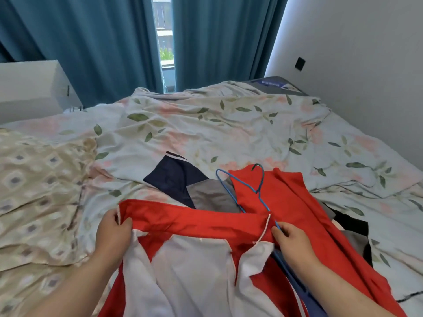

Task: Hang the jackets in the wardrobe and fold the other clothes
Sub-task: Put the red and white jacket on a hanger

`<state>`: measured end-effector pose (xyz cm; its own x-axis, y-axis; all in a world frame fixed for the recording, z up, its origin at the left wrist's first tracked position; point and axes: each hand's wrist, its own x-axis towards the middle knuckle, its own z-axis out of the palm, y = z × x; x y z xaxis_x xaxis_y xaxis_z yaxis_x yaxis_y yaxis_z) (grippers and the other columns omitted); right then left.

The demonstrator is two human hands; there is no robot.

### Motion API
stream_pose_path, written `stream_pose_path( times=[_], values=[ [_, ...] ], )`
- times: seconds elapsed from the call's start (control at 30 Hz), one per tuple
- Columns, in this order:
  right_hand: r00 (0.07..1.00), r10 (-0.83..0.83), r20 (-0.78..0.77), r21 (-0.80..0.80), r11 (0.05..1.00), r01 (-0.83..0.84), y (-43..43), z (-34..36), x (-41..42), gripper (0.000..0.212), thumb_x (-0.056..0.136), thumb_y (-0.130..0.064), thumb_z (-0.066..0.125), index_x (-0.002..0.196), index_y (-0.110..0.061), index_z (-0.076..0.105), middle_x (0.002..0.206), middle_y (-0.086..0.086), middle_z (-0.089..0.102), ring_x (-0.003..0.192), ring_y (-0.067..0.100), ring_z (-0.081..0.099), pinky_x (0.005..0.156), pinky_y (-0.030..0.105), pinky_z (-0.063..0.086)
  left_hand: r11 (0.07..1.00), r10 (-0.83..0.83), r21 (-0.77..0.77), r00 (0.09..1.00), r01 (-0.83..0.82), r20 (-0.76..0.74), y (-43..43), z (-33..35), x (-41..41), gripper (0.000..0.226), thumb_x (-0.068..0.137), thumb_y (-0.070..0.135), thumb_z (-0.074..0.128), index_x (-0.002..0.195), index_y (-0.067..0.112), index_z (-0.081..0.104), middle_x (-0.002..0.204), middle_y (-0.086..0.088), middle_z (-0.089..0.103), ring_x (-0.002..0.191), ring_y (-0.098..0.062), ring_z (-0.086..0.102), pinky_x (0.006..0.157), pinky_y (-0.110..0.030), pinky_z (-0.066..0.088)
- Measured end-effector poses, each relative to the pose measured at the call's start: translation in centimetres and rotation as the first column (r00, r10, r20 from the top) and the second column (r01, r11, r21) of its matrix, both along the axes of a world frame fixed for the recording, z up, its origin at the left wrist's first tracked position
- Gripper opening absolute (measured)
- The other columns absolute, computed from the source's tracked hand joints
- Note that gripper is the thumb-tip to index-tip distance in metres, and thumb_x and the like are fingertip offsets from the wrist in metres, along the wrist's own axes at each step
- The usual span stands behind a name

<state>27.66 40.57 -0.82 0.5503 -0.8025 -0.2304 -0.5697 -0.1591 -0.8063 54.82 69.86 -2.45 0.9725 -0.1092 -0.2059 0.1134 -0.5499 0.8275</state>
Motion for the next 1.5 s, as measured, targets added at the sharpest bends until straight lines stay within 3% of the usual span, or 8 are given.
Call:
stream_pose_path(
  times=[0.27,0.43,0.67,0.83,0.97,1.1,1.3,1.5],
  values=[
    [0.999,-0.046,-0.010,-0.185,0.982,0.044,-2.2,-0.2,-0.2,0.031,0.097,-0.003,0.055,0.123,-0.014,0.068,0.114,-0.011,0.068,0.105,-0.002,0.059,0.090,0.009,0.037,0.998,0.029,0.070,0.957,-0.010,-0.290,1.9,-5.0,-2.3,0.059,0.085,0.031,0.074,0.129,-0.002,0.053,0.096,0.003,0.060,0.093,-0.023,0.058,0.079,-0.037,0.043],
    [0.983,0.183,-0.008,-0.118,0.976,-0.182,-3.0,6.3,-1.2,0.041,0.095,0.002,0.056,0.098,-0.037,0.069,0.081,-0.035,0.068,0.075,-0.024,0.057,0.072,-0.005,0.038,0.992,-0.025,0.105,0.913,0.074,-0.406,0.7,-6.0,-2.6,0.071,0.085,0.039,0.073,0.137,-0.002,0.047,0.133,-0.015,0.056,0.111,-0.032,0.058,0.075,-0.037,0.046],
    [0.961,0.276,-0.030,0.122,0.955,-0.270,-4.6,9.2,-3.6,0.031,0.098,-0.002,0.052,0.104,-0.019,0.077,0.051,-0.006,0.033,0.043,0.006,0.026,0.040,0.013,0.022,0.934,0.102,0.352,0.903,0.057,-0.417,-0.2,-7.8,-2.3,0.065,0.075,0.037,0.076,0.124,0.003,0.051,0.121,-0.023,0.054,0.105,-0.041,0.056,0.080,-0.039,0.046],
    [0.851,0.502,-0.152,0.200,0.859,-0.471,-2.0,8.0,-2.2,0.043,0.095,0.005,0.054,0.090,-0.030,0.080,0.060,-0.014,0.066,0.051,-0.005,0.053,0.051,0.007,0.040,0.996,0.014,0.091,0.916,0.024,-0.400,2.1,-8.1,-3.2,0.006,0.070,0.003,0.054,0.065,0.005,0.051,0.059,-0.009,0.052,0.053,-0.027,0.050,0.047,-0.029,0.037],
    [0.795,0.567,-0.216,0.220,0.822,-0.526,-0.3,4.9,-0.4,0.054,0.096,0.004,0.051,0.098,-0.044,0.076,0.100,-0.008,0.076,0.096,0.005,0.069,0.089,0.026,0.050,0.997,0.067,-0.004,0.933,-0.073,-0.354,4.0,-5.8,-2.2,0.017,0.056,0.018,0.044,0.064,0.006,0.053,0.065,-0.007,0.051,0.060,-0.025,0.046,0.055,-0.033,0.034],
    [0.812,0.558,-0.170,0.295,0.815,-0.498,2.2,0.8,1.9,0.047,0.097,-0.001,0.051,0.100,-0.040,0.077,0.084,-0.014,0.073,0.074,0.001,0.059,0.069,0.017,0.045,0.962,0.050,-0.214,0.880,-0.169,-0.471,4.9,-3.4,-2.0,0.020,0.070,-0.005,0.048,0.071,0.004,0.065,0.077,-0.021,0.063,0.070,-0.028,0.058,0.070,-0.042,0.045],
    [0.756,0.620,-0.210,0.331,0.773,-0.541,6.3,-5.6,6.2,0.027,0.093,-0.001,0.049,0.092,-0.008,0.075,0.086,-0.005,0.062,0.081,0.006,0.050,0.080,0.033,0.048,0.978,-0.170,-0.173,0.918,0.114,-0.358,3.9,-3.3,-4.0,0.019,0.079,0.013,0.067,0.097,0.018,0.071,0.072,0.002,0.071,0.062,-0.014,0.061,0.057,-0.031,0.047],
    [0.762,0.472,-0.444,0.005,0.851,-0.525,6.7,-8.9,7.9,0.024,0.084,-0.005,0.051,0.093,-0.013,0.072,0.092,-0.002,0.069,0.088,0.018,0.062,0.076,0.027,0.045,0.806,-0.506,0.179,0.814,0.564,-0.284,2.9,-7.3,-6.9,0.078,0.076,0.037,0.076,0.143,0.017,0.041,0.132,0.009,0.048,0.117,-0.014,0.049,0.098,-0.030,0.040]
  ],
)
